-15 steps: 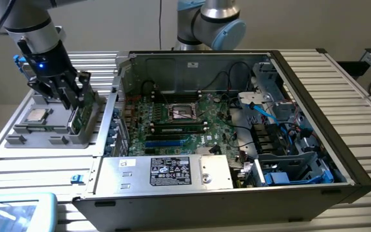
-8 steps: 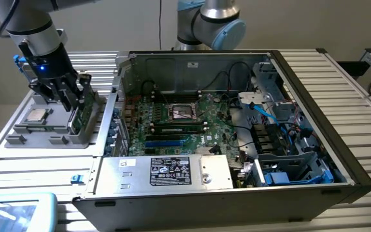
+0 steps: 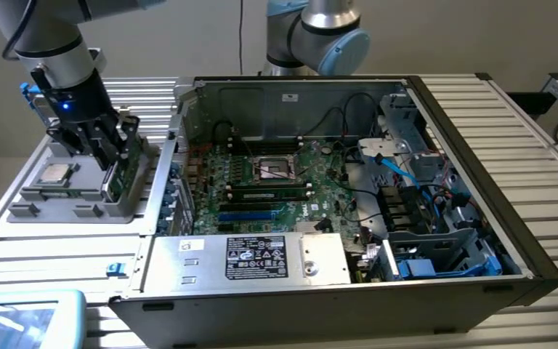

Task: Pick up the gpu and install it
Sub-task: 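Pick up the gpu and move the gpu toward the slot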

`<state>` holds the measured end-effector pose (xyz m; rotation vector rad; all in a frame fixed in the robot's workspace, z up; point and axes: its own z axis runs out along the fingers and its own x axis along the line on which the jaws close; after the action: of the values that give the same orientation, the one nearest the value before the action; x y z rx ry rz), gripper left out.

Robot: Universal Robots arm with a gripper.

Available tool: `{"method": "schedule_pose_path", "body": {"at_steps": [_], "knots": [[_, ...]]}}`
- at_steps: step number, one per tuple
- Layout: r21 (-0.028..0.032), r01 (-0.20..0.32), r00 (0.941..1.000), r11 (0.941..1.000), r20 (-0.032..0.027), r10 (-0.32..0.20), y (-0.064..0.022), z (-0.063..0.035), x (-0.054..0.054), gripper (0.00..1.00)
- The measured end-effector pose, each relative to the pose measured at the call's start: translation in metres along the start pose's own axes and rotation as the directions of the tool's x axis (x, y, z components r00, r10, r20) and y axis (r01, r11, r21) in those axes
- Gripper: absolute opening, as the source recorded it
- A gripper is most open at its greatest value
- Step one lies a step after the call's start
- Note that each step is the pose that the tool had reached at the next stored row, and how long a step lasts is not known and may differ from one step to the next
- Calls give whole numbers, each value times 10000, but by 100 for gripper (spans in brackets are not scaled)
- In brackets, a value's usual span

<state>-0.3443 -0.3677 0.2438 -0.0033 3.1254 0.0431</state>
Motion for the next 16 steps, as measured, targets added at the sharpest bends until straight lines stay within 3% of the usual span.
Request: {"method": "schedule_pose_path", "body": {"at_steps": [16], "knots": [[16,-402,9992,9992,9,402,47,8,-50,40]]}}
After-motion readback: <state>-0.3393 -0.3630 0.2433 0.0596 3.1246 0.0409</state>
